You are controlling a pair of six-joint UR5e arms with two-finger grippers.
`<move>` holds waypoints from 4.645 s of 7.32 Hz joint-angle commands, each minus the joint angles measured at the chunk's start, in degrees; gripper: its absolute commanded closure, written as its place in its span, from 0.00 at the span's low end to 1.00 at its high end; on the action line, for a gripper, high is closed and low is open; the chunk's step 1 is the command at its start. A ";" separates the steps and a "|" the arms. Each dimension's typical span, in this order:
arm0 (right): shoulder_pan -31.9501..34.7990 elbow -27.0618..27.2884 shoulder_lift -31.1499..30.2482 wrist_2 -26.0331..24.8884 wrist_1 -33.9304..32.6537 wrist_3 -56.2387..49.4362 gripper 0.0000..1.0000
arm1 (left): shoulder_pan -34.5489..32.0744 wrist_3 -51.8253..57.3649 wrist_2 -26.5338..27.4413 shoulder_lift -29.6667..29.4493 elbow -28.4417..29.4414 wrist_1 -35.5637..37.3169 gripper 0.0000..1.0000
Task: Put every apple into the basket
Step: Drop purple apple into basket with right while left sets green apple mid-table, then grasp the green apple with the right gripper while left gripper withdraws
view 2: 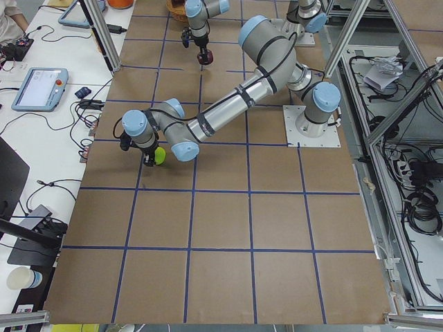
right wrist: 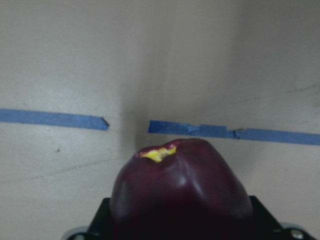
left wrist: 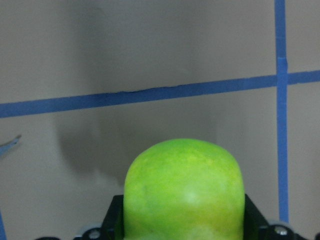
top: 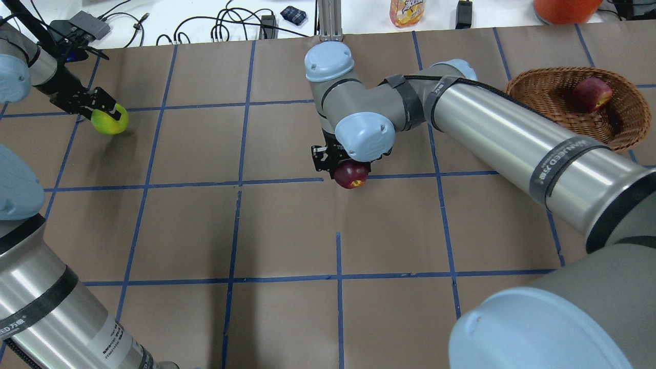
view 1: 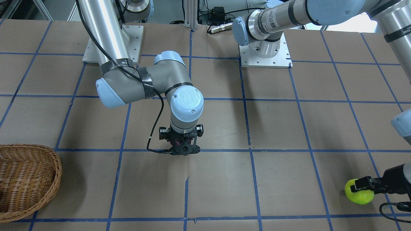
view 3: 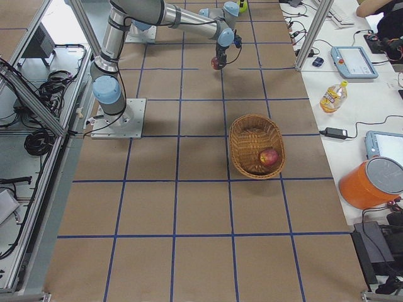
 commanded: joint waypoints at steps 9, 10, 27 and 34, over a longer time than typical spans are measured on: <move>-43.14 -3.25 0.25 -2.58 -5.41 -26.71 1.00 | -47.84 -63.60 2.06 5.88 -12.62 16.66 0.60; -44.80 -3.16 2.80 -2.50 -9.36 -26.72 0.75 | -49.34 -63.95 5.06 5.79 -13.94 17.45 0.47; -0.88 -3.95 3.78 7.87 -8.42 34.64 0.00 | -29.93 -29.33 10.01 36.73 -16.18 -15.55 0.00; -0.88 -3.16 4.32 7.08 -8.78 13.21 0.00 | -27.67 -23.52 10.36 37.35 -9.56 -21.29 0.00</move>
